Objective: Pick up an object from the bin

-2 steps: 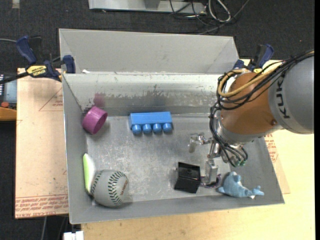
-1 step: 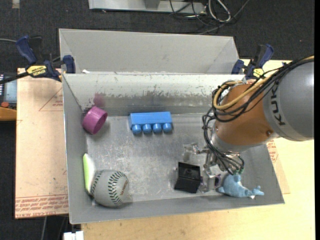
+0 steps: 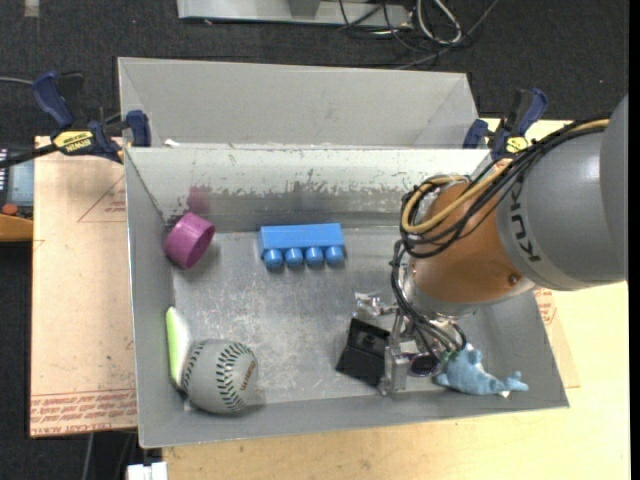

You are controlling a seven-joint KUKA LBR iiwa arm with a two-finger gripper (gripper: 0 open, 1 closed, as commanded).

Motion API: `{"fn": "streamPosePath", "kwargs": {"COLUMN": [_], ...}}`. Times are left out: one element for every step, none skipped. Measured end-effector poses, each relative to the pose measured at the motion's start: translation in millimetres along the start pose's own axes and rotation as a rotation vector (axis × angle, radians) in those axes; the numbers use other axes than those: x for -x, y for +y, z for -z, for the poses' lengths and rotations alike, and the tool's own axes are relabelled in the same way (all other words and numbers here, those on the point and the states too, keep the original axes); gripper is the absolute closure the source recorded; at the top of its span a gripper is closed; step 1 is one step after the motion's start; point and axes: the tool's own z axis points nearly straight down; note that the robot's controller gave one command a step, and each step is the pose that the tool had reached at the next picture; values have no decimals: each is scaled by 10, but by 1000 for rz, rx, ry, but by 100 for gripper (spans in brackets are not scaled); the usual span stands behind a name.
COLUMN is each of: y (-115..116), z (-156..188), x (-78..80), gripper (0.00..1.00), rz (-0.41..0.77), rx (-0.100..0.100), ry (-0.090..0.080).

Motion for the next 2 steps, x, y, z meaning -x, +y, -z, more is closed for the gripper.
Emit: {"fn": "streamPosePath", "kwargs": {"y": [-18, -19], "z": [13, 16], "x": [-147, -128], "gripper": [100, 0], "rz": [77, 77], "rx": [0, -1], "ry": [-6, -14]}}
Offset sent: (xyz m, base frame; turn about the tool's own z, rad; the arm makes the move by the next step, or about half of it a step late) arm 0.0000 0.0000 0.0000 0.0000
